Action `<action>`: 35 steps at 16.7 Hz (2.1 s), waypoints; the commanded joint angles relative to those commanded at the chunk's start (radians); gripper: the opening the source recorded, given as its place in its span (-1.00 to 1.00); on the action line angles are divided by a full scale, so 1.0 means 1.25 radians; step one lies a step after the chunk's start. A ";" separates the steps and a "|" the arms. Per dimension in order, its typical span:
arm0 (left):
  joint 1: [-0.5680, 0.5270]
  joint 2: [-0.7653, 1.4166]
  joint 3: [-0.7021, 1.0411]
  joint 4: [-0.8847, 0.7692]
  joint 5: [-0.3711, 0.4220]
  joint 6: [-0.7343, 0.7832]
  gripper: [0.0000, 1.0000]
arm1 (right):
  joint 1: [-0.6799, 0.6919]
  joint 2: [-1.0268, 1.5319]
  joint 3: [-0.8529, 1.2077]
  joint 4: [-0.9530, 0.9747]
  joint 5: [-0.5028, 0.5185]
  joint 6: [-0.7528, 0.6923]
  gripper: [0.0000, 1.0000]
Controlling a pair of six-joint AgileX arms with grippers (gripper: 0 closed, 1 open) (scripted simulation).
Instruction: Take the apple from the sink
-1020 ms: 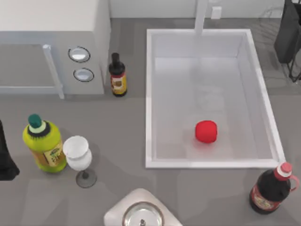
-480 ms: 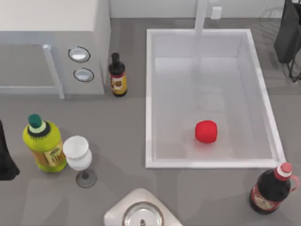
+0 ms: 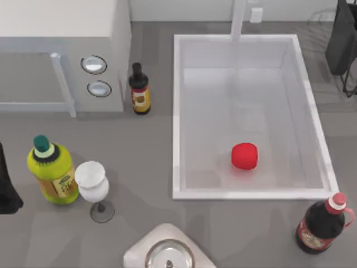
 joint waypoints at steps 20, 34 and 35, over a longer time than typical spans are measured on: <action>0.000 0.000 0.000 0.000 0.000 0.000 1.00 | 0.256 1.274 1.056 -0.659 0.000 0.271 1.00; 0.000 0.000 0.000 0.000 0.000 0.000 1.00 | 0.258 1.387 0.988 -0.486 0.001 0.277 1.00; 0.000 0.000 0.000 0.000 0.000 0.000 1.00 | 0.258 1.409 0.970 -0.439 0.002 0.277 1.00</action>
